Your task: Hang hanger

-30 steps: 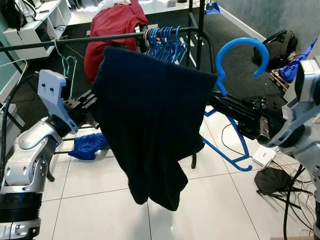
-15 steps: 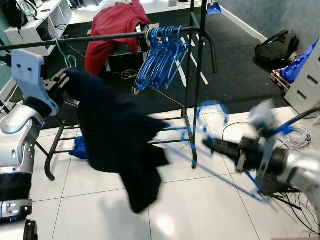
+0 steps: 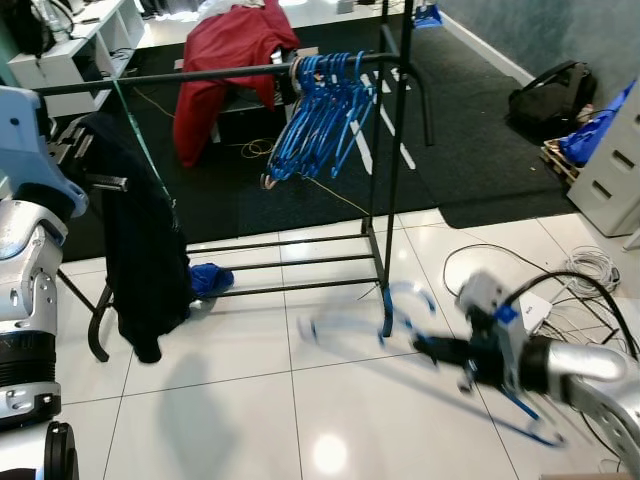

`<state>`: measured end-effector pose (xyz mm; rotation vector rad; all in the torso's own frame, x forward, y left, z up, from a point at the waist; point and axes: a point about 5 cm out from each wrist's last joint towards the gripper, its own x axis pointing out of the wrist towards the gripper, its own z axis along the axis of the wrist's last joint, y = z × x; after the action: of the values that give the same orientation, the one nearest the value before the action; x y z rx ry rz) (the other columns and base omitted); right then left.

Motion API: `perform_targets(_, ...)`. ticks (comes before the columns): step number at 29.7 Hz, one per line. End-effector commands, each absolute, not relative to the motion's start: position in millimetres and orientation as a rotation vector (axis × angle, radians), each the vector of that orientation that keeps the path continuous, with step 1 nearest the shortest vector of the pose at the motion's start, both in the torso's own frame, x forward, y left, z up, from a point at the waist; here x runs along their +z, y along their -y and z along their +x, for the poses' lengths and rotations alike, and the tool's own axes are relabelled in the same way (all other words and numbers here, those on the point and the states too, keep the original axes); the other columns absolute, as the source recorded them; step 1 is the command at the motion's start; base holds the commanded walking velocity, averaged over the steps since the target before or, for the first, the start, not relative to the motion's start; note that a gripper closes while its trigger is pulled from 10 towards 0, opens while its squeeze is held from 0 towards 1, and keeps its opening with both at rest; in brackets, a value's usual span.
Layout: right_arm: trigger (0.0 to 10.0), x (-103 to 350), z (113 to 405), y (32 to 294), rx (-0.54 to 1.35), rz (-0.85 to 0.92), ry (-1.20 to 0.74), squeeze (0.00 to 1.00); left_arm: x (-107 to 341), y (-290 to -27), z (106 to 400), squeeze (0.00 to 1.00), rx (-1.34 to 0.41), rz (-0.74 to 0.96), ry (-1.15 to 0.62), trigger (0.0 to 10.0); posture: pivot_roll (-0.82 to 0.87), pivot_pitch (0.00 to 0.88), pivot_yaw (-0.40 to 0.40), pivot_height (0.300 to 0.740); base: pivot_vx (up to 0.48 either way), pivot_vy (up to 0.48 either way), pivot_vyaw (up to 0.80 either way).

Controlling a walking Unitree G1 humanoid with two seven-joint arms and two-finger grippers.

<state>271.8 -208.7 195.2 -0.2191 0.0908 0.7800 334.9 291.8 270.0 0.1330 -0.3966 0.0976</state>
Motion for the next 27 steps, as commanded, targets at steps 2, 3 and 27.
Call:
perform_targets(2, 0.0, 198.9, 275.9, 211.7, 0.722, -0.174, -0.029, 0.00, 257.7, -294.0, 334.6, 0.00, 0.127, 0.125, 0.348, 0.0, -0.13, 0.111, 0.090, 0.740, 0.000, 0.000, 0.00)
perform_targets(3, 0.0, 201.9, 280.0, 210.5, 0.687, -0.140, 0.009, 0.00, 247.8, -291.3, 335.1, 0.00, 0.129, 0.111, 0.317, 0.0, -0.13, 0.110, 0.090, 0.740, 0.000, 0.000, 0.00)
perform_targets(27, 10.0, 128.4, 324.2, 143.1, 0.520, -0.161, -0.107, 0.00, 121.4, -237.1, 333.2, 0.00, 0.265, -0.252, -0.031, 10.0, -0.09, 0.096, 0.037, 0.740, 0.000, 0.000, 0.65)
